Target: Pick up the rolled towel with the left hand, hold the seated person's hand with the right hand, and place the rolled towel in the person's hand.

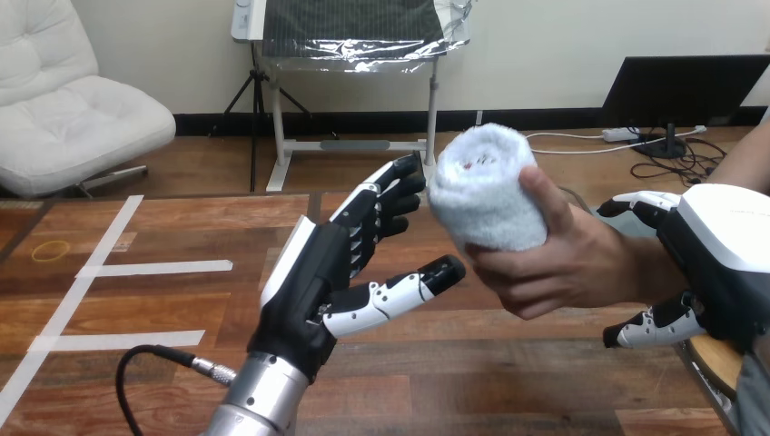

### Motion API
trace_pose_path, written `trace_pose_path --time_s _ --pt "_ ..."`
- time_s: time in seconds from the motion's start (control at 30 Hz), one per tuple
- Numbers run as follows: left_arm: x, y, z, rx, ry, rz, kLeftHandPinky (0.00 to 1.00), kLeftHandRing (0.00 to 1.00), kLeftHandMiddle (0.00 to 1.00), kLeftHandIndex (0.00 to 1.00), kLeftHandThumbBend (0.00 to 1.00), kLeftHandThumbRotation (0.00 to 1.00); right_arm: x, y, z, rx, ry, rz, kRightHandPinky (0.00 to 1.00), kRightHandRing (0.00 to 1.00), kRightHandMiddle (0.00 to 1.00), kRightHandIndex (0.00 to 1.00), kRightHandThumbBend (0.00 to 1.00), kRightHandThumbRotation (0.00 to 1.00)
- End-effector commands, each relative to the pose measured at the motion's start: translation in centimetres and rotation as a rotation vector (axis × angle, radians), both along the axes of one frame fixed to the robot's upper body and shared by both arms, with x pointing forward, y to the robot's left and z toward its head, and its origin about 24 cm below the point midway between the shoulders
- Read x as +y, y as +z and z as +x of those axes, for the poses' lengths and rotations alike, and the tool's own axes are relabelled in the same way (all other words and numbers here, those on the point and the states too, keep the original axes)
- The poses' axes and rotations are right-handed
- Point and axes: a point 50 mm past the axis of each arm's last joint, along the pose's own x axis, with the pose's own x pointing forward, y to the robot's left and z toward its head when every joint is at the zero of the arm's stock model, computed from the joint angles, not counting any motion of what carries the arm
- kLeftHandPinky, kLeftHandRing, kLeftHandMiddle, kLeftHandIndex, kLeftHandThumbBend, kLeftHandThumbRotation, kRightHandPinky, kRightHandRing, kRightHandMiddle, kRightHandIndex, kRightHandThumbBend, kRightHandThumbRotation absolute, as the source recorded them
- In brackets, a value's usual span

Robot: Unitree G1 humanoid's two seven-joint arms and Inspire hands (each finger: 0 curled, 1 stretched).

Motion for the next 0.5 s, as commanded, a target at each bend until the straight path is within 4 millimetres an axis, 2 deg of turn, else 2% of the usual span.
trace_pose_path --time_s 0.0,0.3,0.47 --pt "0.2 1.9 0.0 -0.111 0.016 -0.018 0.86 0.88 0.88 0.9 0.68 0.31 0.7 2.2 -0.5 -0.129 0.026 0.054 0.75 0.87 0.87 0.82 0.87 0.0" --pt "0.4 1.9 -0.4 -0.132 0.057 -0.031 0.84 0.86 0.87 0.89 0.68 0.31 2.1 2.5 -1.6 -0.227 0.044 0.189 0.71 0.84 0.85 0.78 0.83 0.0" --pt "0.6 1.8 -0.7 -0.151 0.072 -0.044 0.84 0.86 0.87 0.89 0.65 0.32 3.0 2.4 -2.2 -0.298 0.057 0.265 0.67 0.82 0.83 0.76 0.78 0.0"
